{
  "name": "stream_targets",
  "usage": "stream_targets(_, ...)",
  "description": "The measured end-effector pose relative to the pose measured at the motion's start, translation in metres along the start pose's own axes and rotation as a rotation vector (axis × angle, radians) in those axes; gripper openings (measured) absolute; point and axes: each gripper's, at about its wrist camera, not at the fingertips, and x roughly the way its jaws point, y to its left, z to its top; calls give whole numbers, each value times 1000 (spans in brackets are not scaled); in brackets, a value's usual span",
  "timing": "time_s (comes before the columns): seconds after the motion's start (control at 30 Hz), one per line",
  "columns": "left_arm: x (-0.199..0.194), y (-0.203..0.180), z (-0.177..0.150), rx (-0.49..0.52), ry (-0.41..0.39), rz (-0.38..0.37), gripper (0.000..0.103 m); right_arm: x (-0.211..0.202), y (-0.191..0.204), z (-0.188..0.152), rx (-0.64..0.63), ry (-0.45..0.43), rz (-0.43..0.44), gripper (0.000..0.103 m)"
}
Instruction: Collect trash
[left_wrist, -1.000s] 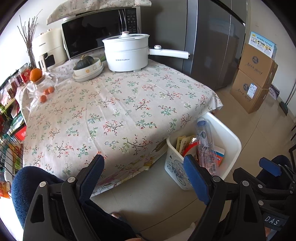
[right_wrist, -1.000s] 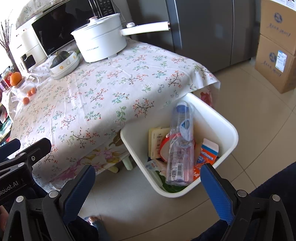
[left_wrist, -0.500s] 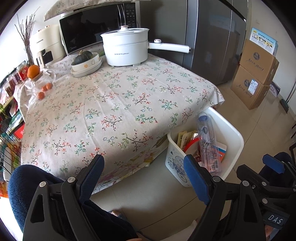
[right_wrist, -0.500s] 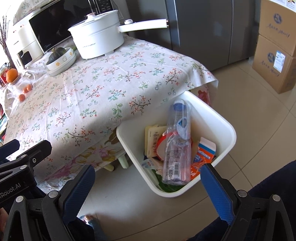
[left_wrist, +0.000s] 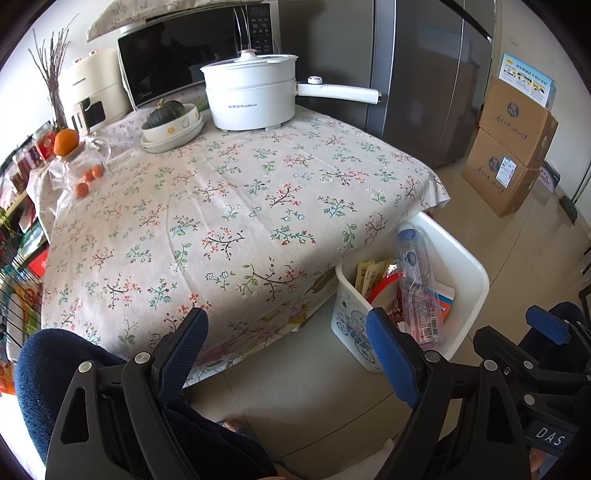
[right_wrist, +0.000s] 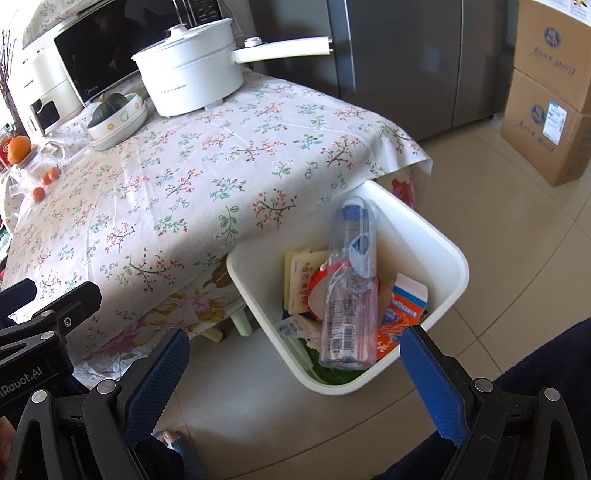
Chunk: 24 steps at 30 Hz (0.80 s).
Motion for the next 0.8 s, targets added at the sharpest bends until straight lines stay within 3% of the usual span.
stream_targets(0.8,0,4,-1,-11,-5,-5,89,6,8,-2,-13,10,5,96)
